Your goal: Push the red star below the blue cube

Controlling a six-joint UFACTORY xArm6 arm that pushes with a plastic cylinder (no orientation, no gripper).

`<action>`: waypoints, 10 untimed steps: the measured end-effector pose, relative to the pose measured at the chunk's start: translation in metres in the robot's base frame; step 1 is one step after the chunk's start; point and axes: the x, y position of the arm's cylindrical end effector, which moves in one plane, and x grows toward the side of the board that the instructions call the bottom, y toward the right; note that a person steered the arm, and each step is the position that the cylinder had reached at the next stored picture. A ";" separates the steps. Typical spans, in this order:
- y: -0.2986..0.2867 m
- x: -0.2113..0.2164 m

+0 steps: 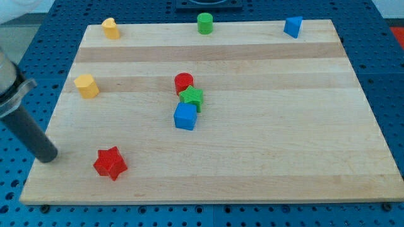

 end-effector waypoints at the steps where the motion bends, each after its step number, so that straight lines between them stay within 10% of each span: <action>1: 0.069 0.013; 6: 0.208 0.023; 10: 0.132 0.024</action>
